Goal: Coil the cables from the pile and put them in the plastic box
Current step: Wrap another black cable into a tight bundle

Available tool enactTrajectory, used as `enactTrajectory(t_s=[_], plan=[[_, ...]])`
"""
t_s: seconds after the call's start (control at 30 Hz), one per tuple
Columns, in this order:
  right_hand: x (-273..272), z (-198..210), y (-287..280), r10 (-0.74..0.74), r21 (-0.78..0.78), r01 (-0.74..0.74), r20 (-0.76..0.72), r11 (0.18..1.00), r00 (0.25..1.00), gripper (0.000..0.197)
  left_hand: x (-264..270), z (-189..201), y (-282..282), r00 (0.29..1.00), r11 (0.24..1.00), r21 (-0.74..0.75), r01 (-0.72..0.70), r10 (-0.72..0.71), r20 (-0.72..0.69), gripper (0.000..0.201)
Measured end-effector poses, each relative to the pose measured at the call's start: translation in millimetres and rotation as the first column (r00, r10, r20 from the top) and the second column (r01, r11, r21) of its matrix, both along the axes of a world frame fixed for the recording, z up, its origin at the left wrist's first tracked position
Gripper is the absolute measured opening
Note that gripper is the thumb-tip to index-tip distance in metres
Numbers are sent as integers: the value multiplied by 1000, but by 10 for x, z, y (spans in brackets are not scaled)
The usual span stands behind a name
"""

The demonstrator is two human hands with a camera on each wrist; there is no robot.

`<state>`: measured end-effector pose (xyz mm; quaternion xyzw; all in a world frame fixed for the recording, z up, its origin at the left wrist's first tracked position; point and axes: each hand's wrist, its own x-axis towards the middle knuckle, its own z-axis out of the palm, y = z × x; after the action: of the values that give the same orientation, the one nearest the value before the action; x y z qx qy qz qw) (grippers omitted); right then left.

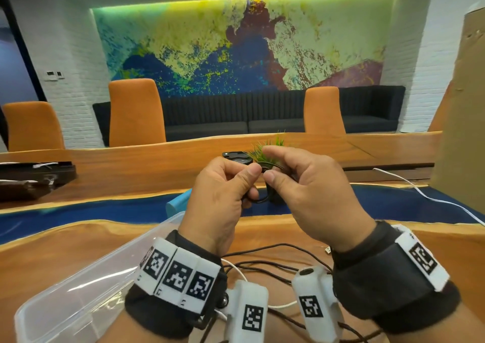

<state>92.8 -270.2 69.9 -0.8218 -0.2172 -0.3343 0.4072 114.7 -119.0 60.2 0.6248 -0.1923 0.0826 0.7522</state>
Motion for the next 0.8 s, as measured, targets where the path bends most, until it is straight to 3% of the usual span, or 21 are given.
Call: enactTrajectory(t_s=[0.13,0.23,0.33,0.47,0.53,0.63,0.8], plan=[[-6,-28,27,-55,-28,59,134,998,989,29,2,33,19,996,995,-69,68,-71,-46,9],[-6,-20,34,-22,-30,26,117,999,993,37,-14,75,52,987,982,-129,136,-145,-62,9],[-11,-24,35,-21,-83,34,153,996,988,35,-15,92,83,992,988,-101,118,-121,-29,6],[16,-29,-4,-53,87,38,171,995,984,18,-36,79,54,993,993,16,119,-120,19,7],[20,-21,-22,-33,155,12,133,988,991,16,-42,73,58,993,984,174,33,-52,105,10],[13,-12,-22,-4,159,-15,120,987,993,15,-54,89,91,956,911,379,-165,53,288,5],[23,24,-106,82,128,-77,-41,989,996,25,-25,159,247,931,859,419,-293,156,331,6]])
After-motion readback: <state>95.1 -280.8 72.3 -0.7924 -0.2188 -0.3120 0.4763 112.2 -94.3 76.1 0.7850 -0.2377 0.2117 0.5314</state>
